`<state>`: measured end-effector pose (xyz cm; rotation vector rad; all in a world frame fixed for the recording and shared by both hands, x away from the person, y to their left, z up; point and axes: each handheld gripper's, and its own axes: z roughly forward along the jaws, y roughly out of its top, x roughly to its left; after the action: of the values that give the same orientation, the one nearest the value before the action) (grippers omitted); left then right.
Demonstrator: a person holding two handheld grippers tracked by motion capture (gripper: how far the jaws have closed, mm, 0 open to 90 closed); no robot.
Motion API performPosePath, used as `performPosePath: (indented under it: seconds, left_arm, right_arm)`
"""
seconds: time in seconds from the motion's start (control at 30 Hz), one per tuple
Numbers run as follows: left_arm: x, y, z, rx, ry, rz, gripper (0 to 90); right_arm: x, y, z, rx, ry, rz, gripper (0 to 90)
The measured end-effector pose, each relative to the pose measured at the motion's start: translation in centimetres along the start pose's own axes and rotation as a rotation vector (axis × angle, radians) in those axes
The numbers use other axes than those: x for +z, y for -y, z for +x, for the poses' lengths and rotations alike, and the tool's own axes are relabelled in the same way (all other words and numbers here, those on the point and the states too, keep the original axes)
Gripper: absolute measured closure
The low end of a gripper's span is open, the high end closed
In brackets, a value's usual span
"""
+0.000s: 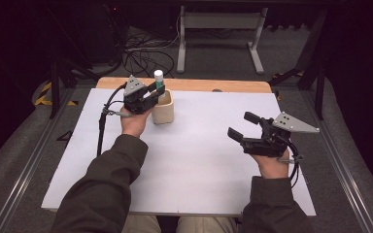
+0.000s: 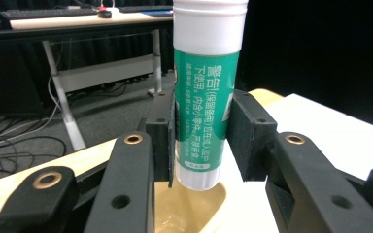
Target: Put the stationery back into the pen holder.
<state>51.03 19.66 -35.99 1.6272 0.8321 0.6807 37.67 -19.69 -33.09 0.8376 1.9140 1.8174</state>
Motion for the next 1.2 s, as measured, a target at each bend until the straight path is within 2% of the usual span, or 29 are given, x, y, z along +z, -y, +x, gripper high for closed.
performPosePath:
  seconds: [0.13,0.27,0.33,0.63,0.77,1.1,1.2]
  left_arm:
    - [0.5,0.4,0.3,0.0,-0.012,0.018,65.3]
    - [1.0,0.7,0.6,-0.017,-0.026,0.013,65.4]
    - [1.1,0.9,0.8,-0.012,-0.038,0.02,65.4]
    - [2.1,1.5,1.0,-0.042,-0.048,0.033,65.3]
    - [2.5,1.8,1.0,-0.053,-0.068,0.049,65.3]
    - [3.5,2.6,1.0,-0.08,-0.074,0.094,65.3]
    - [3.9,2.9,0.9,-0.076,-0.076,0.11,65.3]
  right_arm:
    - [0.0,0.0,0.0,-0.001,0.002,0.0,12.3]
    - [0.0,0.0,0.0,0.0,0.002,0.003,12.3]
    - [0.0,0.0,-0.1,0.001,0.006,0.006,12.5]
    - [0.0,0.1,-0.2,0.001,0.012,0.014,12.6]
    - [0.0,0.1,-0.2,0.0,0.013,0.014,12.6]
    - [0.0,0.1,-0.3,0.002,0.015,0.017,12.8]
    - [0.0,0.1,-0.3,0.003,0.015,0.021,12.9]
